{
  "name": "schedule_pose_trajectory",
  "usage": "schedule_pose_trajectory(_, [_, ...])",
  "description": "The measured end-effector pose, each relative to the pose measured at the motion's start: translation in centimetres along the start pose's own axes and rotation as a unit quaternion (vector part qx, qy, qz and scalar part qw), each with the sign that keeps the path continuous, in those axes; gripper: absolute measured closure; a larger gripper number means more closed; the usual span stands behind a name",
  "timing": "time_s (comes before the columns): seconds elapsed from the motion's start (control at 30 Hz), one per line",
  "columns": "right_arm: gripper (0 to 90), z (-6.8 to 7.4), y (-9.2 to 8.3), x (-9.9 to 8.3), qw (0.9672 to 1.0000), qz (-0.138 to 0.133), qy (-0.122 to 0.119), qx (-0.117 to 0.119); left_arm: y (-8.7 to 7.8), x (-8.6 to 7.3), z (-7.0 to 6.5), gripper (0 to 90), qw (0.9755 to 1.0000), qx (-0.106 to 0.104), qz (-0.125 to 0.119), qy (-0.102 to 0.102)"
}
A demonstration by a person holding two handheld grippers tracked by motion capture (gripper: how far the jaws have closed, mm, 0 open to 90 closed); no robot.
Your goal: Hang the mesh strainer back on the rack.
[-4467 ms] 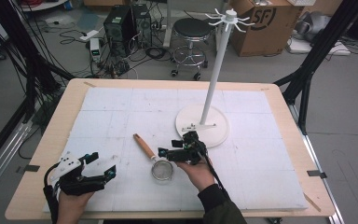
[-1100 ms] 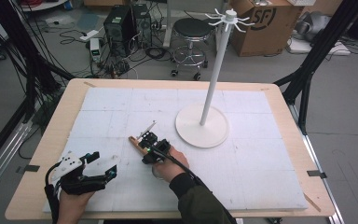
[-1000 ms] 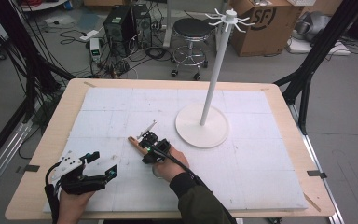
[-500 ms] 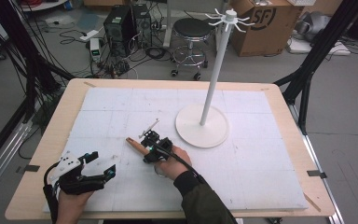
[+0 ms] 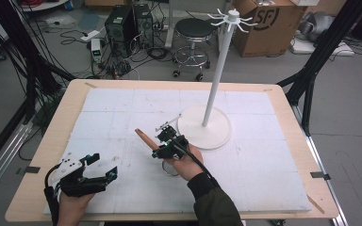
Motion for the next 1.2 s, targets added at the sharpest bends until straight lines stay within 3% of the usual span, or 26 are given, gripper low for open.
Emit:
schedule_pose_trajectory(0.17, [69.2, -0.5, -1.4, -0.1, 0.9994, -0.028, 0.011, 0.019, 0.1, 0.0, -0.1, 11.7, 1.0000, 0.001, 0.002, 0.002])
schedule_pose_trajectory(0.3, [69.2, -1.0, -3.1, -0.2, 0.9968, -0.061, 0.030, 0.042, 0.1, -0.1, -0.1, 11.6, 1.0000, 0.002, 0.003, 0.003])
schedule_pose_trajectory(0.4, [69.2, -1.3, -3.8, -0.2, 0.9955, -0.076, 0.034, 0.046, 0.1, -0.1, -0.1, 11.6, 1.0000, 0.002, 0.003, 0.003])
schedule_pose_trajectory(0.57, [69.1, -1.6, -5.5, -0.4, 0.9905, -0.116, 0.043, 0.059, 0.1, -0.1, -0.1, 11.6, 1.0000, 0.002, 0.004, 0.003])
schedule_pose_trajectory(0.63, [69.1, -2.0, -6.4, -0.7, 0.9870, -0.138, 0.053, 0.063, 0.1, -0.1, -0.1, 11.7, 1.0000, 0.002, 0.004, 0.003])
schedule_pose_trajectory(0.67, [69.1, -2.0, -6.4, -0.7, 0.9870, -0.138, 0.053, 0.063, 0.1, -0.1, -0.1, 11.7, 1.0000, 0.001, 0.004, 0.003])
schedule_pose_trajectory(0.77, [69.1, -2.3, -7.2, -0.8, 0.9823, -0.158, 0.063, 0.078, 0.1, -0.1, -0.2, 11.6, 1.0000, 0.001, 0.005, 0.005])
schedule_pose_trajectory(0.93, [69.1, -2.6, -8.0, -1.1, 0.9811, -0.167, 0.066, 0.071, 0.1, -0.2, -0.2, 11.6, 1.0000, 0.001, 0.006, 0.005])
schedule_pose_trajectory(1.07, [69.1, -2.8, -8.9, -1.2, 0.9770, -0.189, 0.069, 0.072, 0.1, -0.2, -0.1, 11.6, 1.0000, 0.002, 0.006, 0.005])
schedule_pose_trajectory(1.2, [69.1, -3.1, -10.1, -1.1, 0.9709, -0.217, 0.074, 0.068, 0.1, -0.2, -0.2, 11.6, 1.0000, 0.002, 0.006, 0.004])
Point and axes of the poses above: each handheld gripper's, and its own axes: y roughly forward along the jaws, x roughly out of its top, z roughly to its left, the point moved 9 cm from there along y, roughly forward along the jaws, and after that the axes turned 6 degrees about z, right-handed, at the moved point
